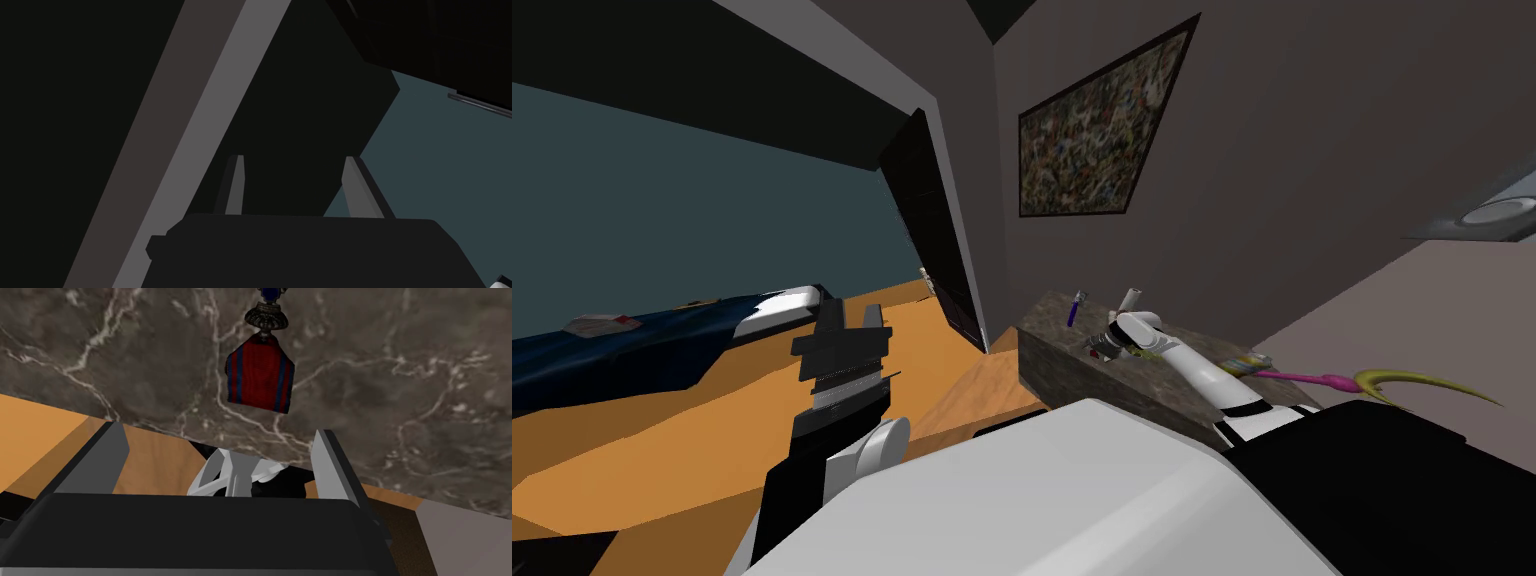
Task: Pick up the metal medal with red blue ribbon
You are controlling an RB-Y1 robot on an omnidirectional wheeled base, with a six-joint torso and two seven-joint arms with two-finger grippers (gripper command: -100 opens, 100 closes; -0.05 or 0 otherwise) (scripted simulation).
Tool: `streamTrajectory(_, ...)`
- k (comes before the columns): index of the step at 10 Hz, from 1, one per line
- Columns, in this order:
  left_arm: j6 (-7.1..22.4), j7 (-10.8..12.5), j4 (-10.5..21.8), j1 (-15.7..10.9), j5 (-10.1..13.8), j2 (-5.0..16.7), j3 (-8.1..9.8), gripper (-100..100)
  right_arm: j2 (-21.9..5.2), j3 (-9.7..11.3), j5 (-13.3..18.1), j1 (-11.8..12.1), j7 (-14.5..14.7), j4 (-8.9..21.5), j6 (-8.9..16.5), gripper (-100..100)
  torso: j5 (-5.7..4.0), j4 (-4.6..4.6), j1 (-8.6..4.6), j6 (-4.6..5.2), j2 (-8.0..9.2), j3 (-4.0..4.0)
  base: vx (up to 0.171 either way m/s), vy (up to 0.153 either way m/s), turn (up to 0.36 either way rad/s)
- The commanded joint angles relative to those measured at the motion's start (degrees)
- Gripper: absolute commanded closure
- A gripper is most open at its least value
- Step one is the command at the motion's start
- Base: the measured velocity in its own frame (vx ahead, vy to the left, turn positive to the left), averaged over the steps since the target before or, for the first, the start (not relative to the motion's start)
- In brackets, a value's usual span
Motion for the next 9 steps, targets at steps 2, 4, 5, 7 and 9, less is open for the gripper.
streamTrajectory(2, 0.00, 0.00, 0.00, 0.00, 0.00, 0.00, 0.00, 0, -0.99, -0.14, 3.48, 0.04, 2.77, 1.24, -4.55, -100, 0.00, 0.00, 0.01, 0.00, 0.02, 0.01, 0.141, -0.040, 0.101)
streamTrajectory(4, 0.00, 0.00, 0.00, 0.00, 0.00, 0.00, 0.00, 0, -1.38, 0.11, 5.10, -0.21, 4.13, 2.30, -7.91, -100, 0.01, 0.03, 0.11, 0.01, 0.16, 0.08, 0.105, -0.019, 0.069)
streamTrajectory(5, 0.00, 0.00, 0.00, 0.00, 0.00, 0.00, 0.00, 0, -1.49, 0.20, 5.55, -0.27, 4.53, 2.61, -9.34, -100, 0.03, 0.04, 0.15, 0.02, 0.22, 0.12, 0.070, -0.012, 0.043)
streamTrajectory(7, 0.00, 0.00, 0.00, -0.01, 0.00, -0.01, 0.00, 0, -1.48, 0.19, 5.55, -0.23, 4.53, 2.54, -9.47, -100, 0.04, 0.09, 0.19, 0.03, 0.43, 0.24, 0.031, -0.007, 0.012)
streamTrajectory(9, 0.00, 0.00, 0.00, -0.01, 0.00, -0.01, 0.00, 0, -0.64, 1.18, 6.43, 0.51, 4.63, 3.16, -7.76, -100, 0.05, 0.13, 0.23, 0.04, 0.61, 0.34, 0.001, -0.006, 0.017)
